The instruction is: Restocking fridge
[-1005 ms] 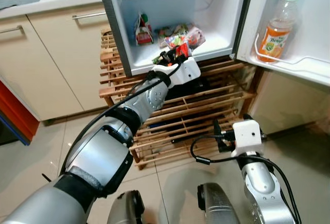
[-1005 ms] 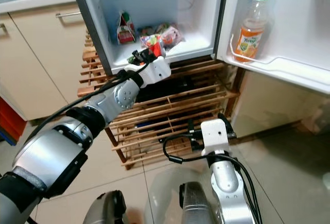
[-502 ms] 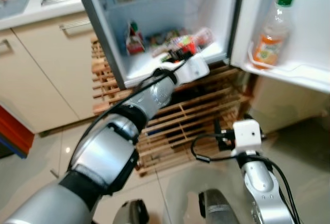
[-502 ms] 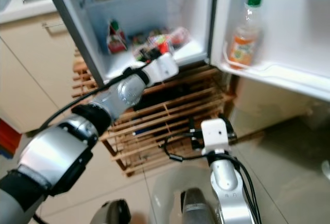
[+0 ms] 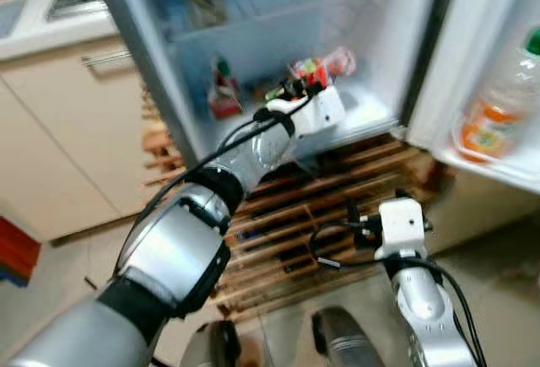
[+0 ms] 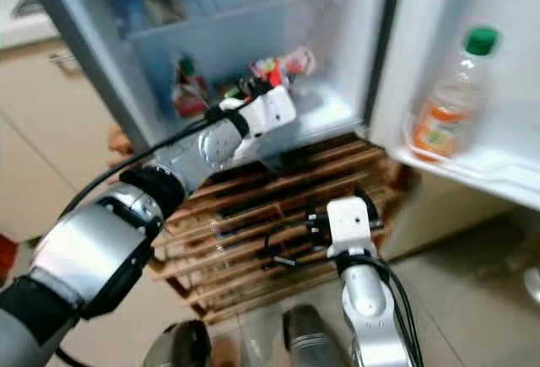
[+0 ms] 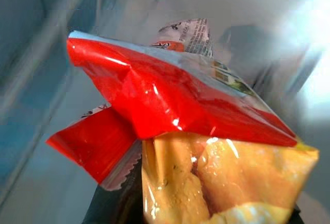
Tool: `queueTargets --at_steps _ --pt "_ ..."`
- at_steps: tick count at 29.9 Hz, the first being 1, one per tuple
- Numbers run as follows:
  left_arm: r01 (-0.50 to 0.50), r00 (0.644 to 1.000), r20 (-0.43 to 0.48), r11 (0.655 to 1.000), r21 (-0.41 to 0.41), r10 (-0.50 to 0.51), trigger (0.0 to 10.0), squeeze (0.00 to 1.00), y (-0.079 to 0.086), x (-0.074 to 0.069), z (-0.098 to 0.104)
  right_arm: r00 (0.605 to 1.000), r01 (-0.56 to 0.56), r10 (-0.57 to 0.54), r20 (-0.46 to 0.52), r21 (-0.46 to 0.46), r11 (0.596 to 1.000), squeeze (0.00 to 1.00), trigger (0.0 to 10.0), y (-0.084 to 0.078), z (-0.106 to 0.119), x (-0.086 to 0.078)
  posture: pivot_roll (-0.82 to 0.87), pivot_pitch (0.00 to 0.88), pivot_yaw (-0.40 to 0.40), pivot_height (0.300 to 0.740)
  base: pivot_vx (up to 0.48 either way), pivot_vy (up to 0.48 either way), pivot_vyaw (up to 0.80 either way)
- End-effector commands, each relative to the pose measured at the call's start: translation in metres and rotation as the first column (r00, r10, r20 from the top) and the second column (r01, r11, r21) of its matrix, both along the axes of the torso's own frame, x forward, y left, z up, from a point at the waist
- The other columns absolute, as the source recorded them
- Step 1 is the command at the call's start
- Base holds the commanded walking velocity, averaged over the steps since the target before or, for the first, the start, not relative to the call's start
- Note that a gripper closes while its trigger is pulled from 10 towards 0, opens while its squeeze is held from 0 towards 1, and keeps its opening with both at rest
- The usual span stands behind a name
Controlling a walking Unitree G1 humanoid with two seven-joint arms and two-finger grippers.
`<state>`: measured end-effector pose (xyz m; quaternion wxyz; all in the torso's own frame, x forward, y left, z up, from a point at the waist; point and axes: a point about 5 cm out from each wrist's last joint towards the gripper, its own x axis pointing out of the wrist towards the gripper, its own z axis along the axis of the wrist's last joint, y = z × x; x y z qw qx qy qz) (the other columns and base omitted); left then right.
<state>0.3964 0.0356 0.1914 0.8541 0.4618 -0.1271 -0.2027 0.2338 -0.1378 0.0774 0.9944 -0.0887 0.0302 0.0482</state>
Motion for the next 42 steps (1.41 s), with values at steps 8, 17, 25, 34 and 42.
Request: queueTargets --at_steps 8,17,25,34,42 --pt "0.034 0.992 -0.126 0.999 0.026 -0.030 10.0 1.00 -0.017 -0.006 -0.014 1.000 0.003 -0.003 -0.006 0.002 1.000 0.07 10.0 -0.002 -0.001 -0.008 -0.45 0.000 0.185 0.630 0.000 0.000 0.00" --pt "-0.045 0.997 -0.060 0.998 0.037 0.048 10.0 1.00 -0.009 0.001 -0.003 0.999 0.031 -0.031 -0.009 0.004 1.000 0.07 10.0 -0.005 0.000 -0.015 -0.48 0.000 0.205 0.630 0.000 0.000 0.00" --pt "-0.242 0.951 0.223 0.965 0.098 0.216 10.0 1.00 0.022 0.016 0.034 0.999 0.039 -0.039 -0.023 0.001 0.999 0.08 10.0 -0.007 -0.001 -0.024 -0.49 0.000 0.203 0.630 0.000 0.000 0.00" --pt "-0.161 0.984 -0.051 0.976 0.146 0.170 10.0 0.00 0.016 0.008 -0.005 0.999 0.038 -0.038 -0.033 0.000 0.999 0.08 10.0 -0.007 -0.002 -0.025 -0.48 0.000 0.195 0.630 0.000 0.000 0.00" --pt "-0.372 0.881 -0.459 0.774 -0.513 0.119 10.0 1.00 0.023 0.011 -0.007 0.999 0.025 -0.025 -0.039 -0.002 1.000 0.07 10.0 -0.007 -0.002 -0.022 -0.47 0.000 0.187 0.630 0.000 0.000 0.00"
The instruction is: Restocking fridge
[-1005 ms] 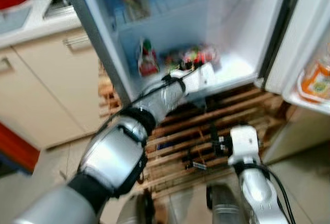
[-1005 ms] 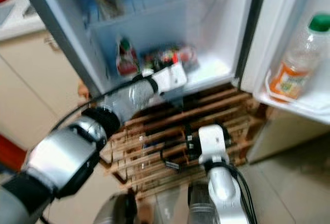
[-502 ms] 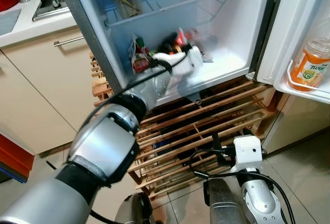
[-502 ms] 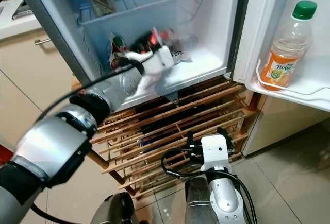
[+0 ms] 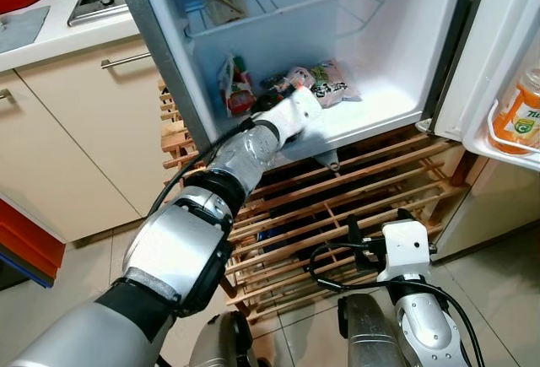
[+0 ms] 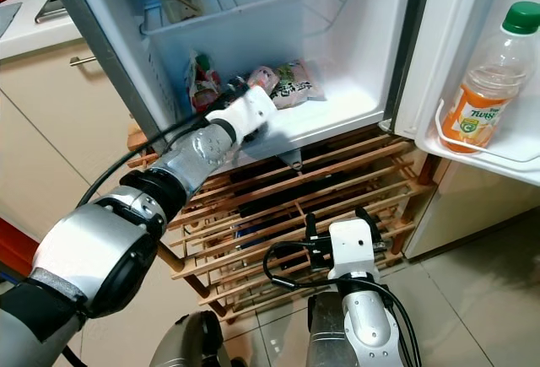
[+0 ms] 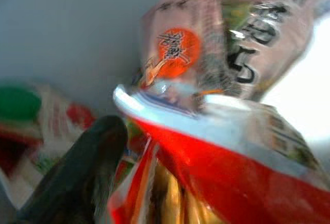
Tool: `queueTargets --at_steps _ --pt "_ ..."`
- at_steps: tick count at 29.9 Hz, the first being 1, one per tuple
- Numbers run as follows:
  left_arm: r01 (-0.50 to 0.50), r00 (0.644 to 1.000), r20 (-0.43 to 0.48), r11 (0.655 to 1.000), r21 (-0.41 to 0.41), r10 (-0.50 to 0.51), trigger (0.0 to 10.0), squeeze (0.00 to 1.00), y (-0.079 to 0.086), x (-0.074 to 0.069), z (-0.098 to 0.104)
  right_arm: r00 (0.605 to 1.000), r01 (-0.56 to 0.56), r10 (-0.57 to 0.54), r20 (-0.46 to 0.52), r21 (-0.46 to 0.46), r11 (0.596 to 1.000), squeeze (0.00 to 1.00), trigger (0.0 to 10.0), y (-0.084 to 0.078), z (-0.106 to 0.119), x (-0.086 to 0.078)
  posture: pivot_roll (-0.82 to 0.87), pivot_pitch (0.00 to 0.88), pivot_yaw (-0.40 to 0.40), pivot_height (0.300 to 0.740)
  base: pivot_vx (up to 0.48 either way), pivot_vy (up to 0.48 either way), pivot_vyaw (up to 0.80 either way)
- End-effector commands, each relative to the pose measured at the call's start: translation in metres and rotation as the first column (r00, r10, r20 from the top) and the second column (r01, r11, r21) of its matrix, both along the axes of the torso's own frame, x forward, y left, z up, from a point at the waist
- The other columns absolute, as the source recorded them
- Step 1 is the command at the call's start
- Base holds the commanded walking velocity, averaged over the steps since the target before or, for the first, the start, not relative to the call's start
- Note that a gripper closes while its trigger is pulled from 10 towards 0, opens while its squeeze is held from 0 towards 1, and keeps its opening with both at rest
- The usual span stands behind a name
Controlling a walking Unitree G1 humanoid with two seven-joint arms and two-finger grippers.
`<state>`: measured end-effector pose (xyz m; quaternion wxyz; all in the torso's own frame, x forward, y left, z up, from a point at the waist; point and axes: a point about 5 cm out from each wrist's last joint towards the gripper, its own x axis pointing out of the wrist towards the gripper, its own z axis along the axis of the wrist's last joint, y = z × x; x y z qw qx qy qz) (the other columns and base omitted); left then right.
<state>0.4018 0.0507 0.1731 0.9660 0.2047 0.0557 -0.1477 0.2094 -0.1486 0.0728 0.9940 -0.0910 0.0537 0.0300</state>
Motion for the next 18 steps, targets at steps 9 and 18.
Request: queueTargets --at_steps 9,18 --pt "-0.069 0.996 0.024 0.938 -0.340 0.082 10.0 1.00 0.007 0.011 0.035 1.000 -0.016 0.016 0.003 0.006 1.000 0.08 10.0 0.005 0.002 0.002 -0.47 0.000 0.185 0.630 0.000 0.000 0.00" --pt "0.142 0.959 0.263 0.982 -0.126 -0.105 10.0 1.00 -0.035 0.003 0.069 1.000 -0.019 0.019 0.005 0.004 1.000 0.08 10.0 0.005 0.002 0.004 -0.46 0.000 0.179 0.630 0.000 0.000 0.00"
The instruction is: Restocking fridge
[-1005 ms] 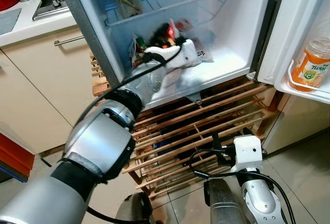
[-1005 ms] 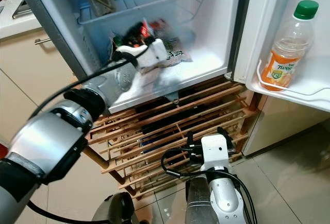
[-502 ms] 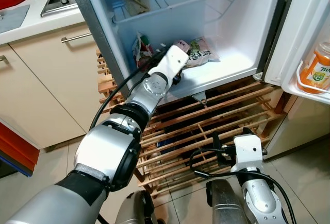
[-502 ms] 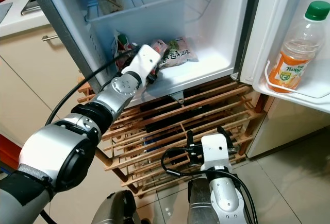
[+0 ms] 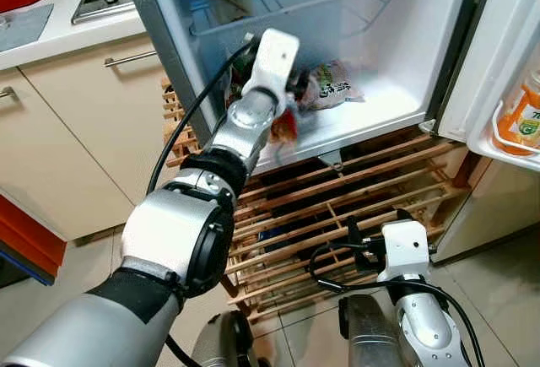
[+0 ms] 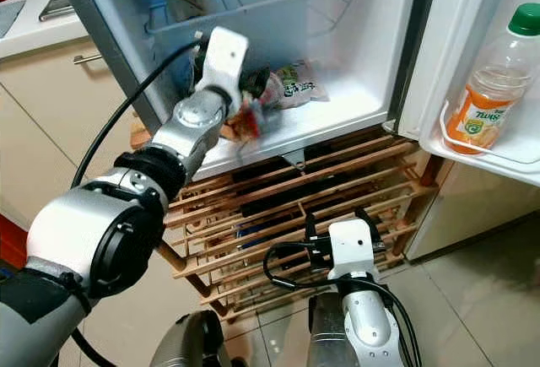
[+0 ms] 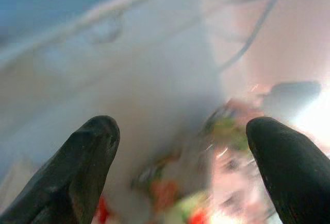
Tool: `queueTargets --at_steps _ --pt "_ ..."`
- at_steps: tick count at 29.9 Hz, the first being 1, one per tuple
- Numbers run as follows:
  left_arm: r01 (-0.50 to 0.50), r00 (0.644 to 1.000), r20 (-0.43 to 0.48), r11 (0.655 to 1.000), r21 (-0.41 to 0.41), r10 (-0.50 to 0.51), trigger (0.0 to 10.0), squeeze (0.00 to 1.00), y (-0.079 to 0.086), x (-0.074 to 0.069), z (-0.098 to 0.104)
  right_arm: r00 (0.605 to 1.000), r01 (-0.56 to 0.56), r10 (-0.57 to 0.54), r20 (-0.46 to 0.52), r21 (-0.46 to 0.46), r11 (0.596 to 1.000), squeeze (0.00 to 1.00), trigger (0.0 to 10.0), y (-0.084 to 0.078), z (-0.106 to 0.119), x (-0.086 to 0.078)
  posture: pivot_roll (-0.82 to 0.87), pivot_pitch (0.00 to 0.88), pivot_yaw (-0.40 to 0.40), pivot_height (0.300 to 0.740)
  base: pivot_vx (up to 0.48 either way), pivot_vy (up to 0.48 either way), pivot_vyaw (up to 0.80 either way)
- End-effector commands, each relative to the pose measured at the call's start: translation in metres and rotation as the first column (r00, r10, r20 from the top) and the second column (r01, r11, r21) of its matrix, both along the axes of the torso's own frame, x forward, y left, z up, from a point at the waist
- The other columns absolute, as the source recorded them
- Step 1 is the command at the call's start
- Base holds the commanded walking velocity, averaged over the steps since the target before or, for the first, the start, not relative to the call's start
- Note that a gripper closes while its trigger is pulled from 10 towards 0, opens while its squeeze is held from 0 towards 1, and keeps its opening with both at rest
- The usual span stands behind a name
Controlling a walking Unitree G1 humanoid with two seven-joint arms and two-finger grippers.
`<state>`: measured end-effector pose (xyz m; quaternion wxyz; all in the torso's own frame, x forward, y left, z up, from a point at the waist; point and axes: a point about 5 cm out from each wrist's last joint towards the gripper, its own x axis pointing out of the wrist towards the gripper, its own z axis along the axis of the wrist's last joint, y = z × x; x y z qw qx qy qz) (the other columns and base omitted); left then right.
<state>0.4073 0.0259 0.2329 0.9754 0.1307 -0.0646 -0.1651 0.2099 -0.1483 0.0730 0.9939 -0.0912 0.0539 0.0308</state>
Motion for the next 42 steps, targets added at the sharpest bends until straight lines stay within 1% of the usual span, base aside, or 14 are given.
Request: queueTargets --at_steps 1,2,3,7,11,19,20,22,24,25,27,30,36,42 --pt "0.043 0.997 0.058 0.998 0.044 -0.046 10.0 1.00 -0.010 -0.003 0.009 1.000 -0.017 0.017 0.005 0.004 1.000 0.08 10.0 0.005 0.002 0.004 -0.46 0.000 0.179 0.630 0.000 0.000 0.00" --pt "0.064 0.996 0.064 0.997 0.052 -0.067 10.0 1.00 -0.016 -0.005 0.009 1.000 -0.017 0.017 0.006 0.005 1.000 0.08 10.0 0.005 0.002 0.004 -0.45 0.000 0.179 0.630 0.000 0.000 0.00" --pt "0.081 0.994 0.065 0.995 0.065 -0.085 10.0 0.01 -0.021 -0.007 0.007 1.000 -0.018 0.018 0.008 0.005 1.000 0.08 10.0 0.006 0.003 0.005 -0.45 0.000 0.179 0.630 0.000 0.000 0.00" --pt "0.123 0.991 0.047 0.991 0.052 -0.125 10.0 0.00 -0.028 -0.011 -0.001 1.000 -0.020 0.020 0.010 0.009 1.000 0.08 10.0 0.007 0.003 0.006 -0.45 0.000 0.179 0.630 0.000 0.000 0.00" --pt "0.185 0.982 0.040 0.982 -0.035 -0.183 10.0 0.00 -0.027 -0.015 -0.007 1.000 0.001 -0.003 0.021 0.073 0.997 0.08 10.0 0.007 0.008 0.013 -0.43 0.000 0.174 0.630 0.000 0.000 0.00" --pt "0.246 0.963 0.130 0.966 -0.074 -0.235 10.0 0.00 -0.005 -0.020 -0.015 0.996 0.009 -0.019 0.085 0.117 0.993 0.07 10.0 0.003 0.024 0.034 -0.38 0.000 0.147 0.630 0.000 0.000 0.00" --pt "0.279 0.952 0.158 0.956 -0.091 -0.263 10.0 0.00 0.005 -0.025 -0.018 0.995 0.009 -0.021 0.102 0.115 0.993 0.07 10.0 0.000 0.027 0.041 -0.36 0.000 0.137 0.630 0.000 0.000 0.00" --pt "0.309 0.942 0.169 0.946 -0.103 -0.289 10.0 0.00 0.009 -0.030 -0.020 0.994 0.008 -0.020 0.108 0.114 0.993 0.08 10.0 0.000 0.028 0.044 -0.34 0.000 0.130 0.630 0.000 0.000 0.00" --pt "0.376 0.915 0.193 0.921 -0.098 -0.353 10.0 0.00 0.015 -0.047 -0.022 0.993 -0.003 -0.010 0.121 0.111 0.994 0.08 10.0 0.001 0.031 0.053 -0.31 0.000 0.120 0.630 0.000 0.000 0.00" --pt "0.376 0.915 0.193 0.921 -0.098 -0.353 10.0 0.00 0.015 -0.047 -0.022 0.993 -0.003 -0.010 0.121 0.111 0.994 0.08 10.0 0.001 0.031 0.053 -0.31 0.000 0.120 0.630 0.000 0.000 0.00" --pt "0.414 0.898 0.203 0.907 -0.083 -0.391 10.0 0.00 0.026 -0.067 -0.019 0.991 -0.025 0.009 0.134 0.118 0.993 0.08 10.0 0.005 0.035 0.063 -0.29 0.000 0.114 0.630 0.000 0.000 0.00" --pt "0.440 0.889 0.185 0.894 -0.085 -0.420 10.0 0.00 0.034 -0.079 -0.019 0.990 -0.037 0.019 0.137 0.134 0.990 0.08 10.0 0.008 0.037 0.069 -0.25 0.000 0.105 0.630 0.000 0.000 0.00" --pt "0.460 0.888 0.096 0.877 -0.136 -0.451 10.0 0.00 0.052 -0.111 -0.023 0.996 -0.051 0.031 0.089 0.227 0.973 0.06 10.0 0.022 0.035 0.086 -0.19 0.000 0.077 0.630 0.000 0.000 0.00" --pt "0.346 0.937 0.029 0.921 -0.180 -0.347 10.0 0.00 0.068 -0.117 -0.035 0.997 -0.061 0.048 0.056 0.263 0.963 0.05 10.0 0.037 0.033 0.106 -0.15 0.000 0.052 0.630 0.000 0.000 0.00"
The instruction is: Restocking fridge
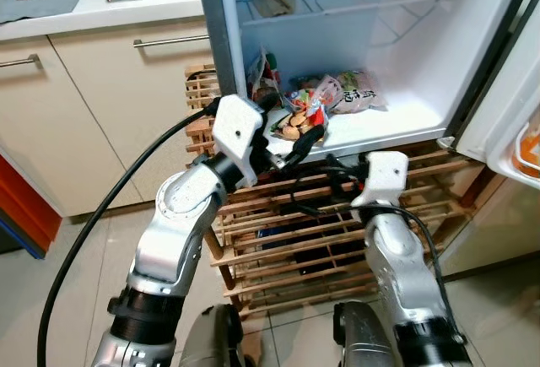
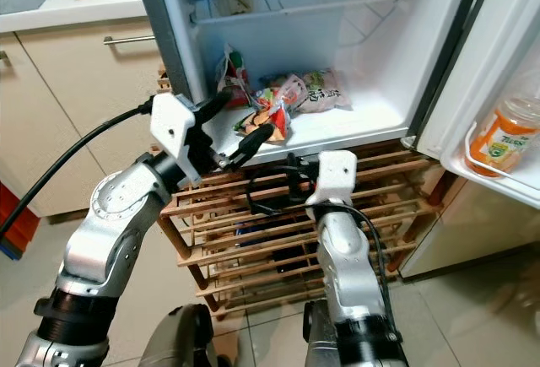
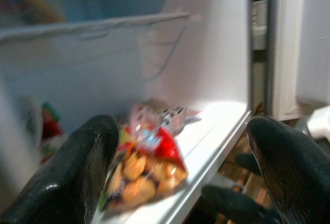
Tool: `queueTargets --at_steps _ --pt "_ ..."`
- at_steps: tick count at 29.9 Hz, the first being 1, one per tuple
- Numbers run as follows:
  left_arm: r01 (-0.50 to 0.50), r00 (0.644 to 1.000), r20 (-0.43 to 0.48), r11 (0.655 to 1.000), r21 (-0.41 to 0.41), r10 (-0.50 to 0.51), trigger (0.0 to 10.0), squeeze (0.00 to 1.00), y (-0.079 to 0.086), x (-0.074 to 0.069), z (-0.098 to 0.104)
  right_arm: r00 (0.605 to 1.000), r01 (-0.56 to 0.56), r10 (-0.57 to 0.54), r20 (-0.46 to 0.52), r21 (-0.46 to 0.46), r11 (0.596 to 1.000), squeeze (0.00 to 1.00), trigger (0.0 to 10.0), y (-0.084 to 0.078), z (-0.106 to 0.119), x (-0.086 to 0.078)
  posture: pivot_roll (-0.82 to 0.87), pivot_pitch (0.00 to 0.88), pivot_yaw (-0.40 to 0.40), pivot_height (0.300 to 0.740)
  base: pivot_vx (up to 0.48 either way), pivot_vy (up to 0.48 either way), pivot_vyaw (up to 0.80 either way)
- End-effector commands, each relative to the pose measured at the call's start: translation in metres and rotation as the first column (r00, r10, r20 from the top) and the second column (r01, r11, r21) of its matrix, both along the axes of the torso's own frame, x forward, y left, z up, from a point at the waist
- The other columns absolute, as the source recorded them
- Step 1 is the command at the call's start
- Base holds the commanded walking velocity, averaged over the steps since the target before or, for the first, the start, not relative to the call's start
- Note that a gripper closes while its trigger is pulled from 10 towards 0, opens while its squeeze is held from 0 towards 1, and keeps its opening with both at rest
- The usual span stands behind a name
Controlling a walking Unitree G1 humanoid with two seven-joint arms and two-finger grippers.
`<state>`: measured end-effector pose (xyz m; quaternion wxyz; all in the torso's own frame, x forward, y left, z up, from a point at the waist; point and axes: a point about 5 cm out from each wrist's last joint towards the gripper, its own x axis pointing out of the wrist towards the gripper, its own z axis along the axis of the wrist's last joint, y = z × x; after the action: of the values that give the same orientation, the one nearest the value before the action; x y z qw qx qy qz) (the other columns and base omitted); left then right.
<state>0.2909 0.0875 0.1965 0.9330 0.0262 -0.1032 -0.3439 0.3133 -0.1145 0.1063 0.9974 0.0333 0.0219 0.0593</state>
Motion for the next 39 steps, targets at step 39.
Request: queueTargets --at_steps 39 --pt "-0.116 0.990 -0.077 0.991 0.065 0.120 10.0 0.00 0.013 -0.003 -0.008 0.868 0.294 -0.148 0.474 -0.252 0.922 0.06 10.0 -0.016 0.091 0.068 -0.12 0.000 0.000 0.630 0.000 0.000 0.00"
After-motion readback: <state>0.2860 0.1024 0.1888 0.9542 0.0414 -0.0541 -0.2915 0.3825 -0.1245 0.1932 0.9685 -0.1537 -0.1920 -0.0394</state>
